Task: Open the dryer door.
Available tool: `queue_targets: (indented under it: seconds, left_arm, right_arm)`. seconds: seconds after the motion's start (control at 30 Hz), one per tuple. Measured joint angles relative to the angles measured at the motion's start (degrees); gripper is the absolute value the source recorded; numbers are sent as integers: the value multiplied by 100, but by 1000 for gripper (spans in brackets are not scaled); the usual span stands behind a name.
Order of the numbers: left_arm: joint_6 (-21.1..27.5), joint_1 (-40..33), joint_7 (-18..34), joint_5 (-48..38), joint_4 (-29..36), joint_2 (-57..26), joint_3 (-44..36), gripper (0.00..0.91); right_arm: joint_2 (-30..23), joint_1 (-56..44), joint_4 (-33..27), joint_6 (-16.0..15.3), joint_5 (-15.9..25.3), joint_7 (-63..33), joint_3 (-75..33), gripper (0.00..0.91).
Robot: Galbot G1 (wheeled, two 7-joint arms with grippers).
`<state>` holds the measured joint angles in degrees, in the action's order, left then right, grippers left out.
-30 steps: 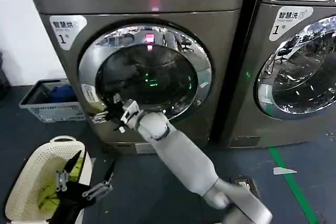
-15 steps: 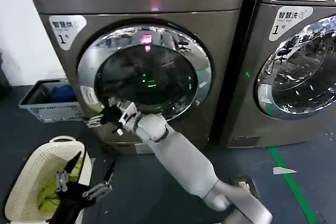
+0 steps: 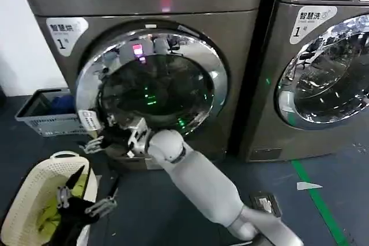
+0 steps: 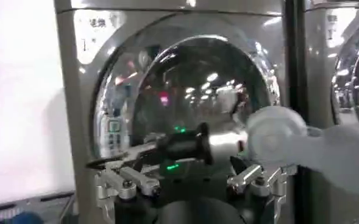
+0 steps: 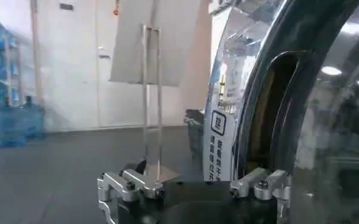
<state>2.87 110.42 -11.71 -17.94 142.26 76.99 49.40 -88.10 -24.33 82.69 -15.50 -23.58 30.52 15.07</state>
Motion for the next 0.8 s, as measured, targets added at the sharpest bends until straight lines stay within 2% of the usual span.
queue_targets:
  seconds: [0.37, 0.43, 0.57, 0.8]
  left_arm:
    - [186, -450, -237, -768, -527, -253, 1401, 907]
    - [204, -553, -243, -900, -651, -329, 1575, 907]
    - [248, -783, -247, -1120, -883, -506, 1747, 907]
    - [264, -1200, -257, -1347, -1256, -754, 1706, 907]
  right_arm:
    - [256, -99, 304, 141, -241, 332, 2, 907]
    - [316, -98, 332, 260, -324, 523, -22, 907]
    - [464, -137, 444, 261, -491, 891, -53, 907]
    - [677, -194, 534, 290, -514, 1378, -130, 907]
